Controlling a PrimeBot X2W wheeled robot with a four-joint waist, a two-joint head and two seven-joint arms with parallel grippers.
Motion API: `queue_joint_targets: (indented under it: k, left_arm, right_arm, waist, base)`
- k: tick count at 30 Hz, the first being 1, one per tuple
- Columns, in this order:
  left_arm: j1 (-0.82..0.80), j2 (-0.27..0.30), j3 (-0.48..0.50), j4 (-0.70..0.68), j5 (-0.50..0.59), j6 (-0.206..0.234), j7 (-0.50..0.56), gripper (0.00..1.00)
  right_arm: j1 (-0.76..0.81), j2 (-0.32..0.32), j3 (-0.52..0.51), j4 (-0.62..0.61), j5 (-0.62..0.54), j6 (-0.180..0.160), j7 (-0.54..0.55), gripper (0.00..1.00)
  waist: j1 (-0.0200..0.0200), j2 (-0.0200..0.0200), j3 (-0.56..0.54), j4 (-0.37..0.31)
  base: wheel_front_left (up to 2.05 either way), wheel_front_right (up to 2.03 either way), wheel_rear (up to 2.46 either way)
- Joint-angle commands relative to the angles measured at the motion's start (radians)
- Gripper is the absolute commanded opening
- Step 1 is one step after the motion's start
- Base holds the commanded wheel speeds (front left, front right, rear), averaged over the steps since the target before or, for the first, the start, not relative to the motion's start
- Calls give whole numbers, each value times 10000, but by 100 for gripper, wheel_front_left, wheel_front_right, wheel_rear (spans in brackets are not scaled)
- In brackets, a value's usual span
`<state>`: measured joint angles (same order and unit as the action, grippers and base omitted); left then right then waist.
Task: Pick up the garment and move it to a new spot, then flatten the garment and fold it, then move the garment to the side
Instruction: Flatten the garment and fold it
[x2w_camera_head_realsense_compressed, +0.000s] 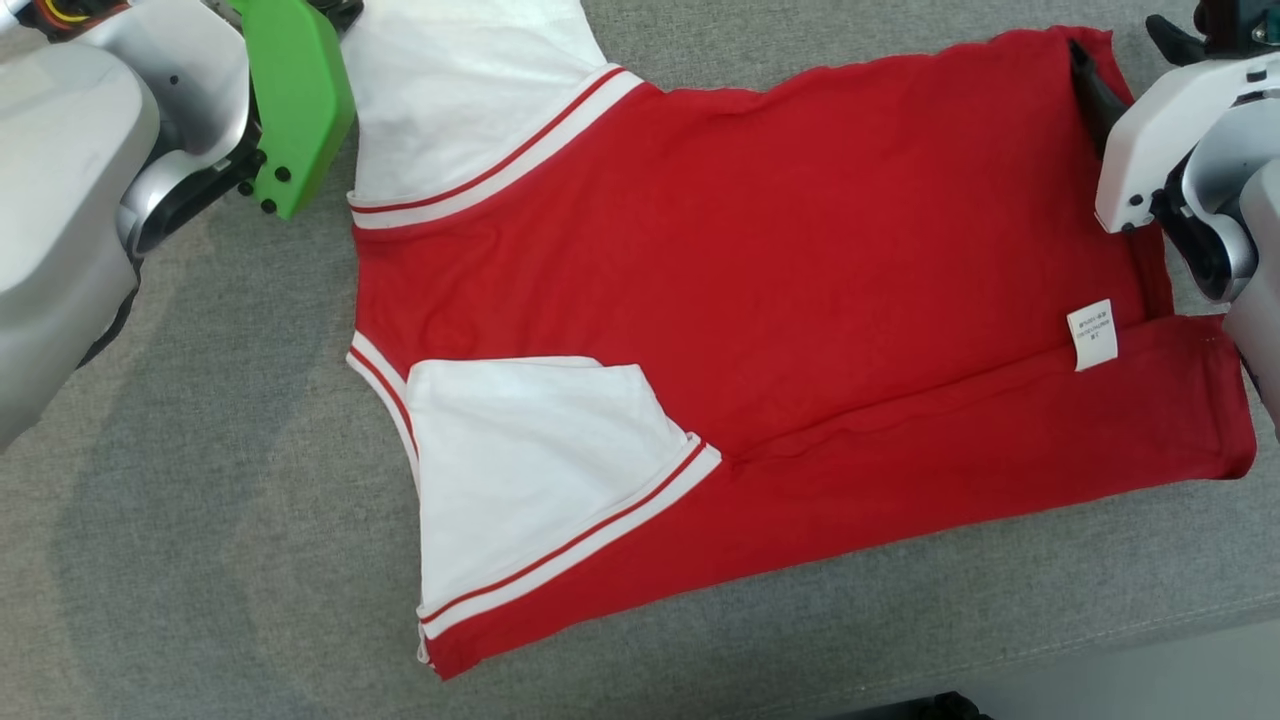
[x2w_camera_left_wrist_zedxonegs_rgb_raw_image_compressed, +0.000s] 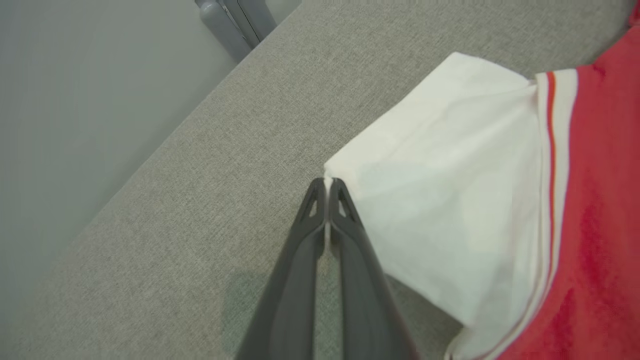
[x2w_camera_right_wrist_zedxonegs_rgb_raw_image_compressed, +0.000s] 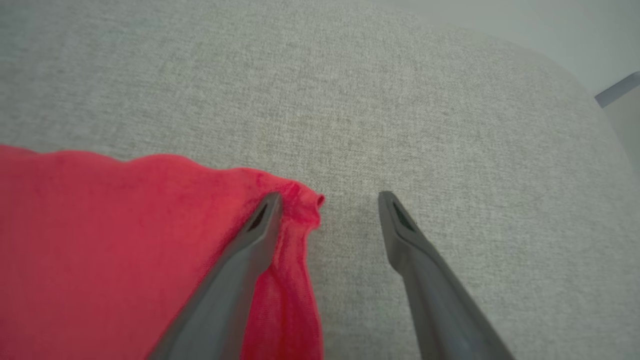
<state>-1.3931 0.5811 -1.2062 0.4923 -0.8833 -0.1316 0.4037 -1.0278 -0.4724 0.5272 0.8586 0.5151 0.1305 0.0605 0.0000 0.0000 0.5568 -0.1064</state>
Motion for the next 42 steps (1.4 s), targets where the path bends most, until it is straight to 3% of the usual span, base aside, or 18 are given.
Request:
queue_joint_targets:
  k: [1,3,6,7,8,12,21,29,36,42]
  left_arm:
    - [123,55,-22,9,-63,52,-21,0]
    - [169,37,-40,28,-86,52,-39,0]
    - [221,-9,-59,45,-137,50,-75,0]
    - [242,-23,-68,44,-154,49,-95,0]
    - [264,-28,-77,47,-158,48,-120,0]
    - [289,-50,-83,-17,-37,42,-574,0]
    - [-118,-85,62,420,677,34,-3102,0]
    - [180,-119,203,402,-16,32,-4255,0]
    - [1237,594,334,-841,-957,89,-4641,0]
    - [2579,1325,532,-2792,-1571,817,-5071,0]
  right_arm:
    - [6,-13,248,84,135,4,121,47]
    - [-66,-117,529,60,305,4,213,33]
    - [-129,-299,963,-22,559,2,292,26]
    - [-182,-368,1147,-73,613,2,305,3]
    - [-222,-434,1269,-99,664,2,278,0]
    - [-422,-669,1596,-97,887,2,34,0]
    - [-893,-956,1267,21,1777,-4,-1246,0]
    - [-405,-1279,868,-145,2933,-4,-2404,0]
    - [716,-1746,1014,-665,3731,-4,-2996,0]
    - [1542,-1982,791,-852,3840,-4,-3240,0]
  waist:
    - [0,0,-48,24]
    - [0,0,-87,52]
    - [0,0,-129,123]
    - [0,0,-141,153]
    - [0,0,-151,176]
    - [0,0,-238,271]
    - [0,0,-499,297]
    - [0,0,-749,389]
    - [0,0,-912,572]
    - [0,0,-944,781]
  base:
    - [0,0,0]
    - [0,0,0]
    - [0,0,0]
    - [0,0,0]
    - [0,0,0]
    - [0,0,0]
    - [0,0,0]
    - [0,0,0]
    - [0,0,0]
    - [0,0,0]
